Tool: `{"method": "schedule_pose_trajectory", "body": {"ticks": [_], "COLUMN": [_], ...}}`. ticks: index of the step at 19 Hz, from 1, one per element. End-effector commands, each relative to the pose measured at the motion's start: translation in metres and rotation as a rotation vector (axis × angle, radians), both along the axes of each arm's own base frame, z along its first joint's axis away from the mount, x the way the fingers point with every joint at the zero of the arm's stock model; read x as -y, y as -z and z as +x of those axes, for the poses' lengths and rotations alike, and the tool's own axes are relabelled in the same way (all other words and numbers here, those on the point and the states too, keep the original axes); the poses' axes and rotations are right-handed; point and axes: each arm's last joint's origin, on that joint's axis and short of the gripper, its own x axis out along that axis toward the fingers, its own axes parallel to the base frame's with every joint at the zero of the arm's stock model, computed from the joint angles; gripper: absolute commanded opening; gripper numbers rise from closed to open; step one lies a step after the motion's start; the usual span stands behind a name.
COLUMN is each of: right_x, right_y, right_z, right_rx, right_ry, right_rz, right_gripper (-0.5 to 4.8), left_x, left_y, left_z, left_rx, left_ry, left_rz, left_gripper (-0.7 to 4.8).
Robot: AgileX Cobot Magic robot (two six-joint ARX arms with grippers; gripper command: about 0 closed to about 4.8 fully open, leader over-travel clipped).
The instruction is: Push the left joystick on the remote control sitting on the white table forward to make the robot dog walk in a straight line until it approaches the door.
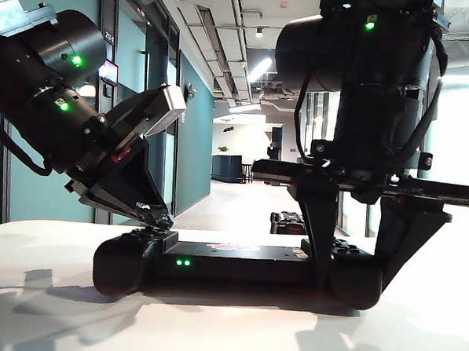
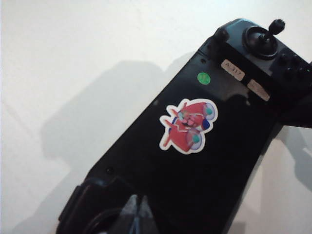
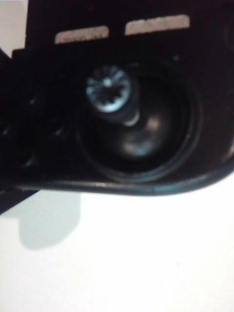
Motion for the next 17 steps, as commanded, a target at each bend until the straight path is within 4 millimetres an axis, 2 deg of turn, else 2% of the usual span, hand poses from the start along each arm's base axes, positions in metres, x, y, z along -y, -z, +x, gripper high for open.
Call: {"method": "schedule_pose_trajectory", "body": {"ticks": [1,17], "right_x": [-0.0019,-0.0019], "right_y": [-0.0016,-0.0016], "right_z": [-0.0001,-0.0001], "right_rx": [0.003,0.003], "right_ry": [-0.014,-0.014], "right_rz": [0.018,0.018], "right_gripper": [1.34,1.34], "left_x": [0.0001,-0.0002], "left_y": [-0.0007,-0.0007], "left_z": [0.0012,0.0016], "left_rx": [0.015,0.021], "left_ry": [-0.004,-0.015], "left_rz": [0.001,0.012], "left_gripper": [-0.05,-0.05]}}
